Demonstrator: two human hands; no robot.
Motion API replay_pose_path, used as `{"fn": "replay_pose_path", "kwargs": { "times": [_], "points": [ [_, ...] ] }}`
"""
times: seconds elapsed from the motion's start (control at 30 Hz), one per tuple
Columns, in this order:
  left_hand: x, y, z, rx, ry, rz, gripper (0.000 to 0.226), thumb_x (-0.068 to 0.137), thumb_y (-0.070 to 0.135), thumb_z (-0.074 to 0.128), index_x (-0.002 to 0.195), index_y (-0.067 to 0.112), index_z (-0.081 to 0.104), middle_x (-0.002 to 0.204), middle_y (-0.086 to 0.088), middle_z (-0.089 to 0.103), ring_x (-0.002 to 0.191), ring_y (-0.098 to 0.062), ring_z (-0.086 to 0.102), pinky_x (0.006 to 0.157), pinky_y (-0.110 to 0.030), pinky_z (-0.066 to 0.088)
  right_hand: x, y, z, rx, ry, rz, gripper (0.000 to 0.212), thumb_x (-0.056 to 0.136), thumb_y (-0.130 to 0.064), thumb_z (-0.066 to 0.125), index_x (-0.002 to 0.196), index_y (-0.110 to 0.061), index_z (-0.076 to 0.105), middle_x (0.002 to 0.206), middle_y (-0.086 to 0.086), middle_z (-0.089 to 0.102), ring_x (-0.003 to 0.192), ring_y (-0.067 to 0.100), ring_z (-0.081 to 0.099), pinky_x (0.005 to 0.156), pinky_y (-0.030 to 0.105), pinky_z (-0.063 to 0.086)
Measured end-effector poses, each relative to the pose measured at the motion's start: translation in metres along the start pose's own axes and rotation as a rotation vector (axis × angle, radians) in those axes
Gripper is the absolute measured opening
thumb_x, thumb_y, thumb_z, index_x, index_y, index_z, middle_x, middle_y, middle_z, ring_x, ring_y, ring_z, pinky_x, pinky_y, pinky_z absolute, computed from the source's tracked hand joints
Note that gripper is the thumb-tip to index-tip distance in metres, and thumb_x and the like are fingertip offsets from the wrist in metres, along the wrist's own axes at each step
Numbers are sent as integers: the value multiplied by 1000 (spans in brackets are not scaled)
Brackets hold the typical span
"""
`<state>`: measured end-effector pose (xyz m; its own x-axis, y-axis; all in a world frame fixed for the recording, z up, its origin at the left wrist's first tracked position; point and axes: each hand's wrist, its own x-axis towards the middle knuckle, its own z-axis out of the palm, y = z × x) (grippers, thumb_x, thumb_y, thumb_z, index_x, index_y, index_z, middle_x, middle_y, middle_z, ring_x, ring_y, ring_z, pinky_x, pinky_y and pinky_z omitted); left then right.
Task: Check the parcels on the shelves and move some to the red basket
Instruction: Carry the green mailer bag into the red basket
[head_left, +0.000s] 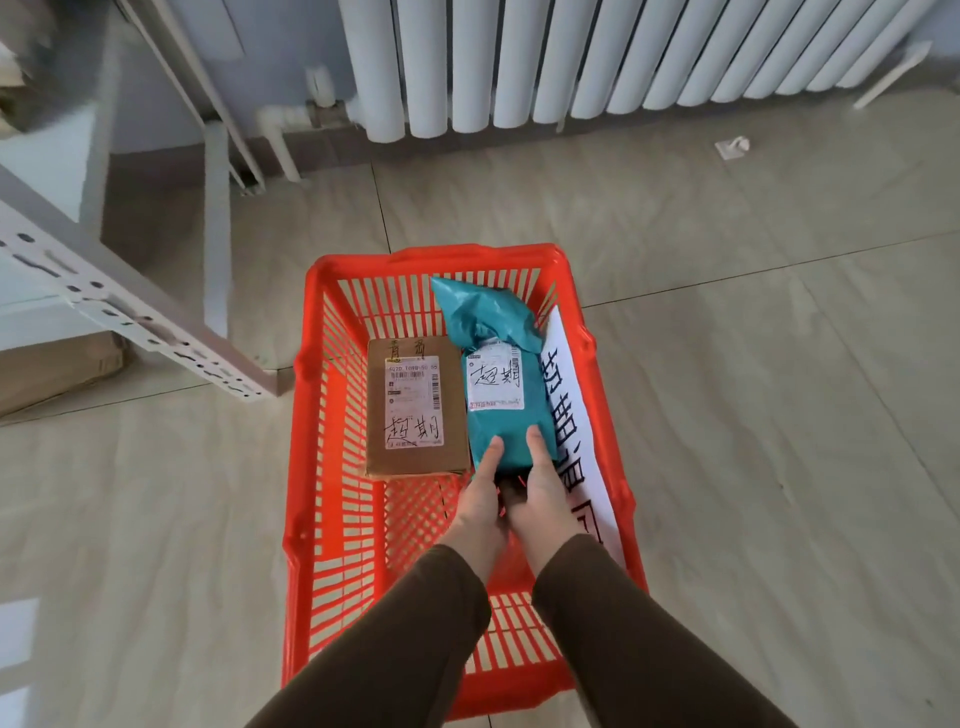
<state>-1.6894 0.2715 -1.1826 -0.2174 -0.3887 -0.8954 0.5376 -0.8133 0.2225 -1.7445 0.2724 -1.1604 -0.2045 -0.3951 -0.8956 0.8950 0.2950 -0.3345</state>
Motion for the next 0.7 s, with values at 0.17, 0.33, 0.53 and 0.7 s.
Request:
{"fn": "replay_pose_path", "kwargs": {
  "times": [0.17, 0.33, 0.53, 0.7],
  "points": [
    [34, 6, -1, 30, 42, 32, 66, 74, 47, 88, 128, 14, 69, 122, -8, 76, 115, -27, 70, 111, -45, 49, 21, -2, 8, -6, 5, 37, 36, 94, -42, 70, 119, -16, 64, 126, 16, 70, 119, 34, 65, 109, 51, 48],
    [52, 10, 1, 24, 65, 31, 64, 85, 45, 80, 136, 11, 63, 132, -12, 70, 122, -30, 66, 115, -48, 45, 36, 0, 14, -38, 6, 37, 43, 93, -42, 71, 124, -12, 64, 125, 16, 70, 116, 34, 66, 104, 48, 51],
    [46, 9, -4, 144, 46, 13, 54, 82, 49, 81, 116, 7, 70, 98, -8, 76, 94, -29, 73, 85, -44, 58, 32, -8, 13, -189, 79, 24, 33, 96, -50, 64, 110, -20, 65, 119, 11, 72, 104, 29, 66, 81, 43, 50],
    [31, 7, -7, 209, 21, 2, 65, 75, 51, 86, 121, 8, 71, 118, -14, 77, 111, -34, 72, 106, -54, 52, 13, -9, 7, -206, 87, 11, 49, 96, -39, 69, 133, -8, 61, 116, 13, 71, 103, 30, 70, 81, 39, 57]
  ]
}}
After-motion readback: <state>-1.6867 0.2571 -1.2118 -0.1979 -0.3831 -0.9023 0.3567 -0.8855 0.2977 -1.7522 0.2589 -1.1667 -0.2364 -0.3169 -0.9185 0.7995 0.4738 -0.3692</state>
